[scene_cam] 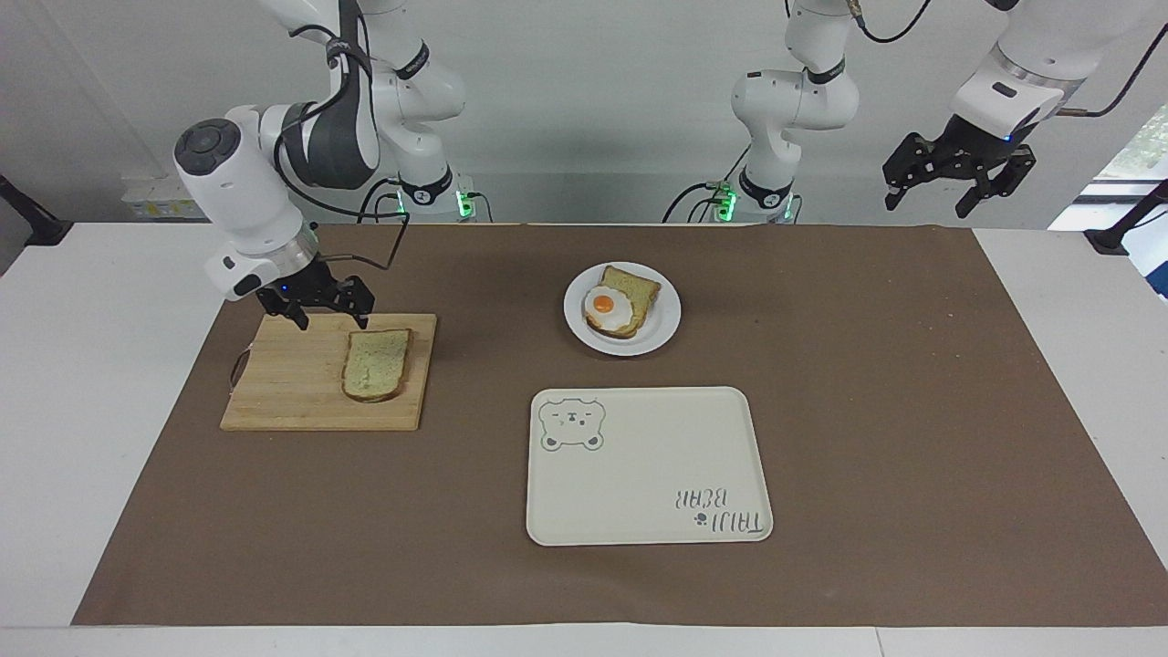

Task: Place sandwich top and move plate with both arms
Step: 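Reach the right gripper down to the green bread slice on the board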

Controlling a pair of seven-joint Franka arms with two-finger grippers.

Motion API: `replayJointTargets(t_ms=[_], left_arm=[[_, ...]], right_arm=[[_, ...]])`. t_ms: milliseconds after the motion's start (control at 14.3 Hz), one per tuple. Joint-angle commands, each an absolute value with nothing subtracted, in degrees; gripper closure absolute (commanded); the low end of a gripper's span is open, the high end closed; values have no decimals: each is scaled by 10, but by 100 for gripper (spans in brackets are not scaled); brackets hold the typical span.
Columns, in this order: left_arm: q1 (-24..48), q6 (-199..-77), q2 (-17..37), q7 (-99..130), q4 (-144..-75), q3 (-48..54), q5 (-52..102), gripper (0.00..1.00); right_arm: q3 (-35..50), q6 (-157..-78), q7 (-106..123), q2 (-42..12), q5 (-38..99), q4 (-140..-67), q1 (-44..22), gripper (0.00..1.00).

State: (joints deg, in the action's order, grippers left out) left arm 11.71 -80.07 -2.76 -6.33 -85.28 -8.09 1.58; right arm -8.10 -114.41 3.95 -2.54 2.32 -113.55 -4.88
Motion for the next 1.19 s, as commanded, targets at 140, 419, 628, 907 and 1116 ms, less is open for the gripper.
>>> replayJointTargets(t_ms=[140,419,628,907,1116], left_arm=[[118,-791,-29,-57,-850,-83,12,0],[118,-791,-29,-57,-850,-83,12,0],[119,-791,-29,-57,-850,-83,12,0],[118,-791,-29,-57,-850,-83,12,0],[119,-791,-29,-57,-850,-83,12,0]], right_arm=[[-80,-1194,84,-54,36,-1161,-35,0],[-80,-1252,154,-82,36,-1192,-10,0],[-80,-1255,157,-95,36,-1203,-9,0],[-80,-1288,156,-113,37,-1218,-9,0],[-80,-1300,156,-123,38,-1218,-9,0]])
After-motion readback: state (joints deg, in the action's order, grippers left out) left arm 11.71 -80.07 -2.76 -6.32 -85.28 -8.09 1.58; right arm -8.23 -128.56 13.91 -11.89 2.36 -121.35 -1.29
